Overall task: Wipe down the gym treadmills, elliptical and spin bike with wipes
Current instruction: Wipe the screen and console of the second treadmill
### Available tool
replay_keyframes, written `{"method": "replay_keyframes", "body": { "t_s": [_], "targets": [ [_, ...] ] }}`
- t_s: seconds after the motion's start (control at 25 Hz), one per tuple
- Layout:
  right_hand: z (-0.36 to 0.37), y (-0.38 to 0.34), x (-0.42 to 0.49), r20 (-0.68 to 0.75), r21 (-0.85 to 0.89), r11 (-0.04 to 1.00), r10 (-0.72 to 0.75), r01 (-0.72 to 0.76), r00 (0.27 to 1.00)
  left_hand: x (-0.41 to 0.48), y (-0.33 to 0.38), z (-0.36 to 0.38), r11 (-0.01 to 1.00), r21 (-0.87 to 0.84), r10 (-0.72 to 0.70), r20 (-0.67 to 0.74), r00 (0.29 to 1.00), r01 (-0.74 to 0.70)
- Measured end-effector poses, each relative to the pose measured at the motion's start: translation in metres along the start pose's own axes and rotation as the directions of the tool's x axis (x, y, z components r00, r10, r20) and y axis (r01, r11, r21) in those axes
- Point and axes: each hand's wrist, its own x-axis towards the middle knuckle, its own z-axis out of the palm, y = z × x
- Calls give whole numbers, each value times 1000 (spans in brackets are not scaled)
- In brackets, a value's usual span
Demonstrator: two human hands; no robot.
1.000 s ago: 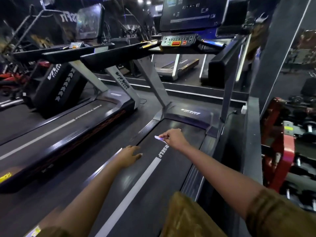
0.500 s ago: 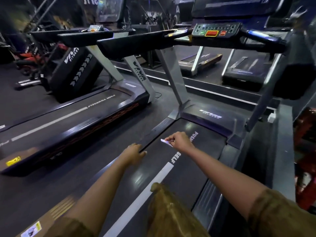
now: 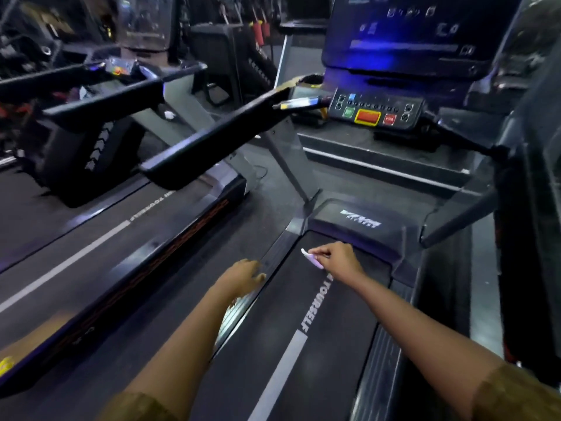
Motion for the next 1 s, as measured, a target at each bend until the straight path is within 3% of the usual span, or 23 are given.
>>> {"method": "replay_keyframes", "body": {
  "t_s": [0.32, 0.6, 0.72, 0.88, 1.0],
  "targets": [
    [-95, -20, 91, -260, 35, 999, 45, -37, 964, 95, 35, -122, 976, -10, 212, -169, 963, -216],
    [-167, -26, 201, -489, 0, 1000, -3, 3, 872, 217, 70, -199, 931, 54, 365, -131, 922, -361],
    [-196, -19, 255, -570, -13, 999, -48, 49, 820, 279, 101, -236, 909, -14, 398, -258, 880, -416],
    [-241, -2, 340, -638, -24, 989, -128, 147, 759, 356, 139, -283, 827, -116, 432, -494, 754, -550],
    [-273, 3, 406, -668, -42, 983, -159, 176, 727, 404, 157, -309, 789, -235, 347, -592, 727, -567]
  ]
}}
